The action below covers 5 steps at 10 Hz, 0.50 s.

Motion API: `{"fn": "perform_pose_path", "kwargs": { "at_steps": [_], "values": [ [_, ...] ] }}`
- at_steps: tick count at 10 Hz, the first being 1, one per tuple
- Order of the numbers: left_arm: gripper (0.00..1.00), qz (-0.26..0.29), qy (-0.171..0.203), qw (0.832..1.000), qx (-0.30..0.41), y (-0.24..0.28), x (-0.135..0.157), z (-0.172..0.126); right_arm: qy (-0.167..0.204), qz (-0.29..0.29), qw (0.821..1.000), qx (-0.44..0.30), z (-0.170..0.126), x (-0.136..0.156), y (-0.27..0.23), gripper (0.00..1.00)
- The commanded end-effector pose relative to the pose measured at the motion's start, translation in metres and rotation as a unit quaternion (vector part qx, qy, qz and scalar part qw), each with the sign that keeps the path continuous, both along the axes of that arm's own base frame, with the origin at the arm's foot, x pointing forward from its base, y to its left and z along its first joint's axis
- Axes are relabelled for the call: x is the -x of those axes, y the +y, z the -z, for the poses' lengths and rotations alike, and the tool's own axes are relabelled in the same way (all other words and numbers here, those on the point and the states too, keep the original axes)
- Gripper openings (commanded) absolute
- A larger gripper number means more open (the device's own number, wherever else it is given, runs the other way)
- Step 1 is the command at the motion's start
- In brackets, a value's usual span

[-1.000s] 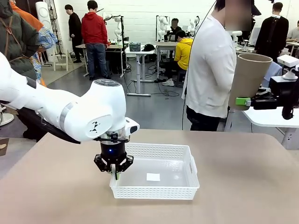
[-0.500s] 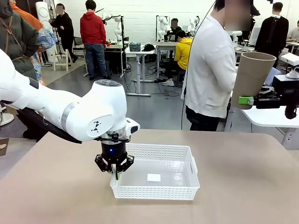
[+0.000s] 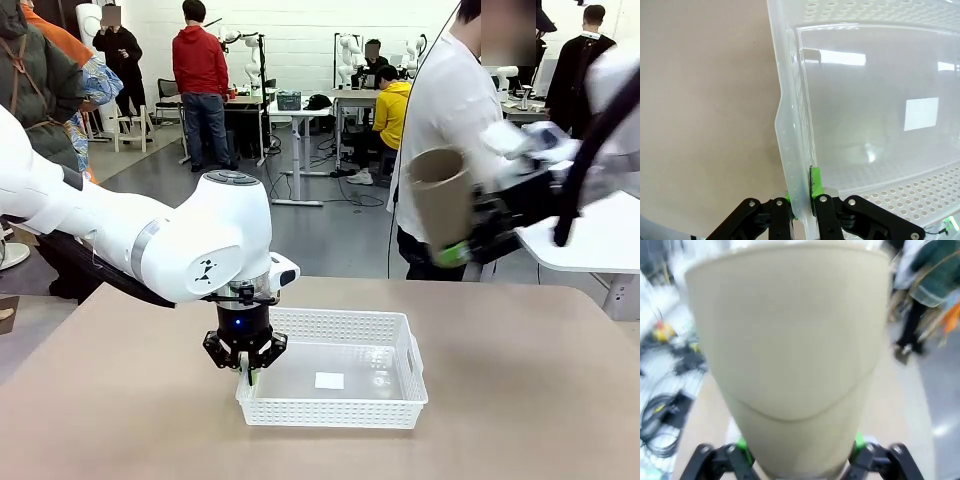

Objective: Clean and organize the cups into the basket.
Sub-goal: Pick up the Organizing basket and move it to the center of the table, then pick up the Reusable plastic cup from the right side of the table and place it inside the Organizing basket.

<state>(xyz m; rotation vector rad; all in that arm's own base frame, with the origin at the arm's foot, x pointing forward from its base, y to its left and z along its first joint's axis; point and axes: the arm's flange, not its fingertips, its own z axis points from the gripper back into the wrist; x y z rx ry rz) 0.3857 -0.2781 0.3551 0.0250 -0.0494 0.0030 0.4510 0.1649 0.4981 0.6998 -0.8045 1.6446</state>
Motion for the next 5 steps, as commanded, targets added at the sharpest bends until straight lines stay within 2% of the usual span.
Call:
{"fn": "perform_pose_path", "kwargs": {
  "at_steps": [1,3,5],
  "values": [
    [0.00,-0.001,-0.002,1.000,-0.001,-0.002,0.002,-0.001,-0.010,-0.035,0.980,0.196,0.032,0.011,0.068,0.77],
    [0.00,-0.001,-0.002,1.000,-0.001,-0.002,0.002,-0.001,-0.011,-0.062,0.959,0.277,0.059,0.024,0.109,0.77],
    [0.00,-0.001,-0.002,1.000,-0.001,-0.002,0.002,-0.001,-0.021,-0.078,0.943,0.324,0.076,0.032,0.130,0.77]
  ]
}}
